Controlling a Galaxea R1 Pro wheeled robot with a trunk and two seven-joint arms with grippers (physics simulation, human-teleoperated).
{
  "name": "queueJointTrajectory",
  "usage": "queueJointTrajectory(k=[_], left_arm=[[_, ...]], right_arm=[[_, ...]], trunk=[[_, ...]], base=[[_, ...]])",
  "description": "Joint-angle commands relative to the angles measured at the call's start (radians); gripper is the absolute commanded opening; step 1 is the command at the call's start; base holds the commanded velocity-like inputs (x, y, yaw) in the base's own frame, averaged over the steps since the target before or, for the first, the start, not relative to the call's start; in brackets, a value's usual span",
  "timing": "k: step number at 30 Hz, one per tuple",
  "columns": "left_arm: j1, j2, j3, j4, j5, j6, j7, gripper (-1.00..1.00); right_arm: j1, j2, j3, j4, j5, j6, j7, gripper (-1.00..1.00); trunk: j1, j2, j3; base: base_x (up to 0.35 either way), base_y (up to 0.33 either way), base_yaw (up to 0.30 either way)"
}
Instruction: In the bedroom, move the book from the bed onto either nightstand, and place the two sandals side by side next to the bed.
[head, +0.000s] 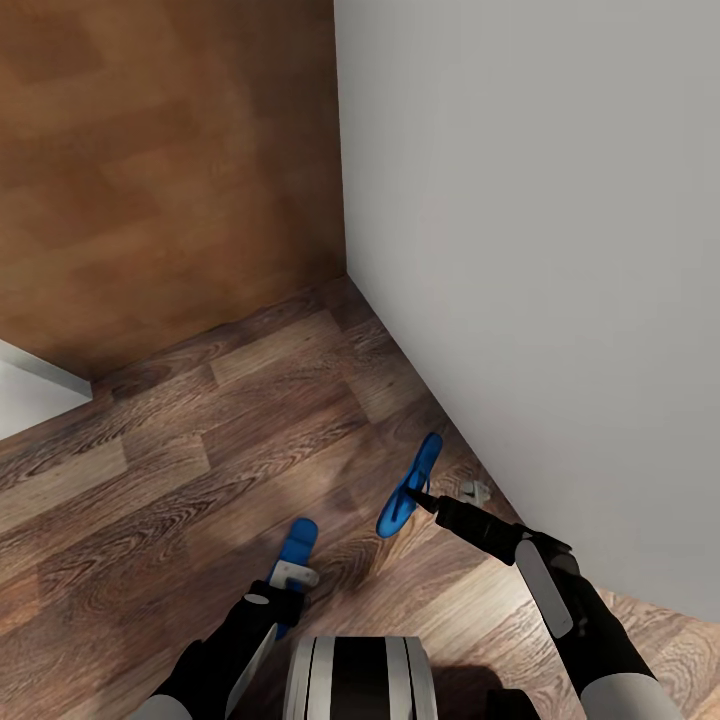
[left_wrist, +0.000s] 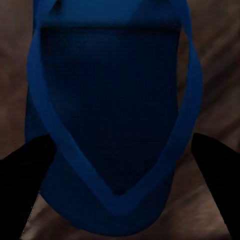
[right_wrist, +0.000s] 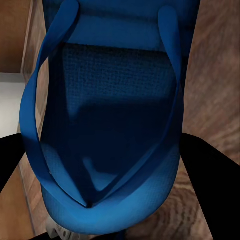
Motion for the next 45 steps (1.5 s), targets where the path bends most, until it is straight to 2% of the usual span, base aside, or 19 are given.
queueJointTrajectory(k=[1, 16, 41, 45], left_arm=[[0.0, 0.001, -0.004, -0.002, 0.003, 0.005, 0.008, -1.0], [0.0, 0.001, -0.004, -0.001, 0.003, 0.005, 0.009, -1.0], [0.0, 0.001, -0.004, -0.002, 0.004, 0.007, 0.006, -1.0], [0.0, 0.009, 0.003, -0.007, 0.042, 0.007, -0.092, -1.0]], right_arm=[[0.0, 0.0, -0.001, 0.0, -0.006, 0.008, 0.001, -1.0], [0.0, 0.0, -0.001, -0.002, -0.006, 0.008, 0.001, -1.0], [0.0, 0.003, 0.0, 0.0, -0.005, 0.008, 0.0, -1.0], [0.0, 0.003, 0.0, 0.001, -0.004, 0.006, 0.0, -1.0]], trunk=[[0.0, 0.0, -0.001], [0.0, 0.0, -0.001], [-0.011, 0.006, 0.096], [-0.013, 0.007, 0.112]], base=[[0.0, 0.0, 0.0], [0.0, 0.0, 0.0], [0.0, 0.0, 0.0], [0.0, 0.0, 0.0]])
